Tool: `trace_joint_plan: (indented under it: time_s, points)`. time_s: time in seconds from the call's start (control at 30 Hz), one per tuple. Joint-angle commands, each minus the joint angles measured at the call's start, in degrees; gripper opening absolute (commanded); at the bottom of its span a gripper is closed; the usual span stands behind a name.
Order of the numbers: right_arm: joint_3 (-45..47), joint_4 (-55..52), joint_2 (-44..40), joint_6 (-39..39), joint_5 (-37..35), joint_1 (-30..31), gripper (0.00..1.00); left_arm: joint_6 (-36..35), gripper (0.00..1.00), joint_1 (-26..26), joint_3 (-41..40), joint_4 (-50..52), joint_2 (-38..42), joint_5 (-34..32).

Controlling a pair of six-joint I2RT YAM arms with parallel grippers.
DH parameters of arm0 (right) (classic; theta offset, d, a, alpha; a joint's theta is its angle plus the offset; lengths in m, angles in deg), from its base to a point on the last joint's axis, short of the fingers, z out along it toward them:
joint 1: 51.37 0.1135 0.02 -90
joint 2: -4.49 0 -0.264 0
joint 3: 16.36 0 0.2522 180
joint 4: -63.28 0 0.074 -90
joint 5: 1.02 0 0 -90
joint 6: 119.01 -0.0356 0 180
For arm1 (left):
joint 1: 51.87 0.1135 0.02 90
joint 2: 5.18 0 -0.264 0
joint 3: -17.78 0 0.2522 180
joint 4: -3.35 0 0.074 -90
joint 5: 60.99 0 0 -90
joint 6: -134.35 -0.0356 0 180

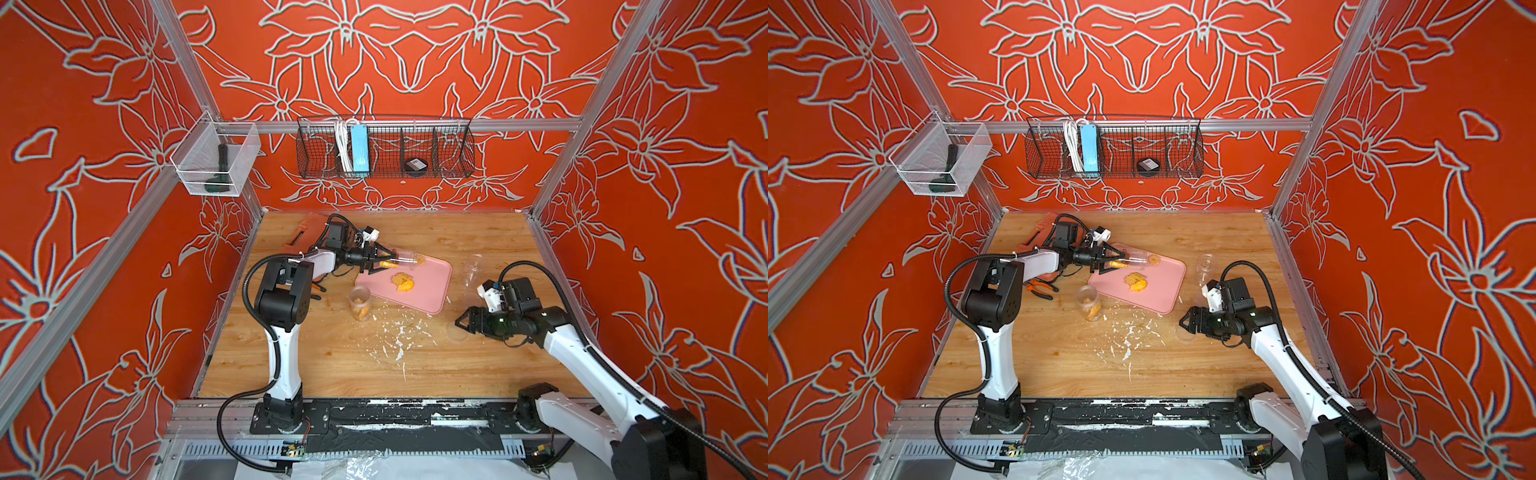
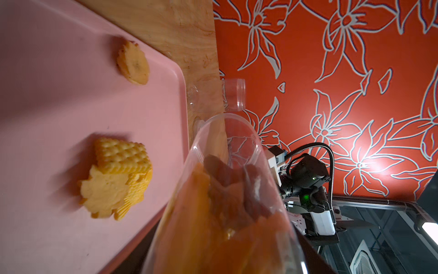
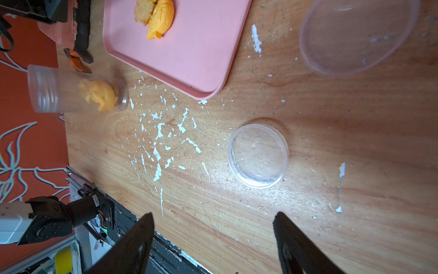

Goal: Pour the cookies out of the jar
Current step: Pour the cookies in the jar onto the tray.

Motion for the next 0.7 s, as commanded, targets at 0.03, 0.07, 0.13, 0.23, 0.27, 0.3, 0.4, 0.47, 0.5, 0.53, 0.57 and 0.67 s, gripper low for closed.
trace_joint_plan:
  time_s: [0.03,0.07,0.13,0.23,0.27,0.3,0.4,0.47,0.5,0.53,0.57,0.67]
  points:
    - [-1.22,-1.02,-0.06,1.13,1.04,0.32,0.81,-5.08,0.65,0.89,2.46,5.24,-1.13,-1.1]
    - [-1.22,-1.01,-0.04,1.15,1.26,0.32,0.81,-5.79,0.65,0.97,2.77,6.29,-1.38,-1.64]
    - [-1.22,-1.02,-0.17,1.18,1.31,0.27,0.81,-6.77,0.65,0.98,3.06,7.49,-1.7,-2.5]
    - [-1.22,-1.1,-0.39,1.15,1.4,0.31,0.81,-6.85,0.65,1.15,2.97,7.72,-1.84,-3.04]
    - [-1.22,-1.1,-0.48,1.13,1.4,0.29,0.81,-6.91,0.65,1.24,3.01,7.72,-1.8,-3.13]
    - [-1.13,-1.1,-0.52,1.13,1.44,0.28,0.81,-6.89,0.65,1.36,2.97,7.81,-1.66,-3.34]
    - [-1.19,-1.08,-0.65,1.13,1.4,0.28,0.81,-7.64,0.65,1.68,2.88,8.8,-1.05,-4.39]
    - [-1.14,-1.04,-0.57,1.09,1.4,0.29,0.81,-7.96,0.65,1.77,2.5,9.05,-0.55,-4.95]
    - [-1.14,-1.02,-0.62,1.13,1.41,0.31,0.81,-7.85,0.65,1.86,2.31,8.93,-0.35,-4.91]
    - [-1.09,-1.01,-0.52,1.13,1.4,0.28,0.81,-7.78,0.65,1.92,2.19,8.79,-0.3,-4.89]
    - [-1.09,-1.01,-0.48,1.13,1.4,0.33,0.81,-7.73,0.65,1.94,2.18,8.78,-0.22,-5.11]
    - [-1.04,-1.01,-0.49,1.17,1.54,0.3,0.81,-8.36,0.64,2.12,2.25,9.65,0.1,-6.25]
